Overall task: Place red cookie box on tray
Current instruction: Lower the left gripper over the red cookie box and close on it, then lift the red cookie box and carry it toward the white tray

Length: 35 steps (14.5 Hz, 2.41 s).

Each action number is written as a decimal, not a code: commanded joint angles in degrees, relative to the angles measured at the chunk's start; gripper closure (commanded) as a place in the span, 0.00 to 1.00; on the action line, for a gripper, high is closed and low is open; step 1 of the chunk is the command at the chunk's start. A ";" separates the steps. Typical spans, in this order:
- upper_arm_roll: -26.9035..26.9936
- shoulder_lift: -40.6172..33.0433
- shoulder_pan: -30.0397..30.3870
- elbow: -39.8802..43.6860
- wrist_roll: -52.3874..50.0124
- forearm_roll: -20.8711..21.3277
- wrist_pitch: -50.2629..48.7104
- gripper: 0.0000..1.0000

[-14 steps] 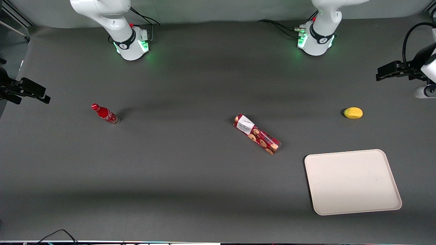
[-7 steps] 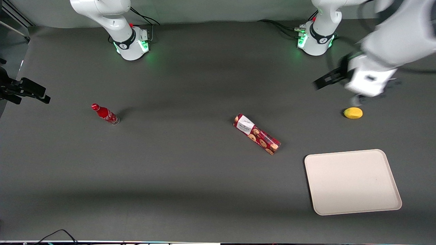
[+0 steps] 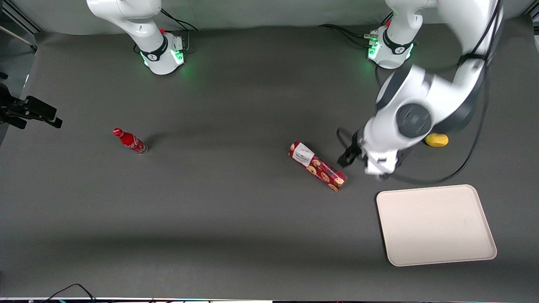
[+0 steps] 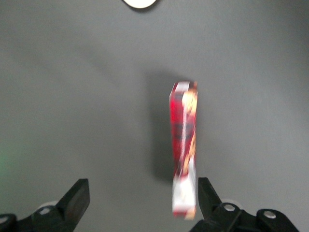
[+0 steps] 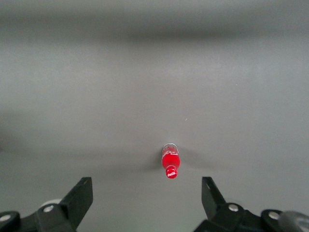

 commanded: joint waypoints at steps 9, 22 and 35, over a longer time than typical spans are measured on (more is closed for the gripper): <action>-1.07 15.70 -3.50 -5.67 -15.97 16.66 20.06 1.00; -1.42 5.60 1.42 8.62 2.80 11.14 -2.92 1.00; 25.52 4.10 5.56 42.32 70.71 4.53 -40.51 1.00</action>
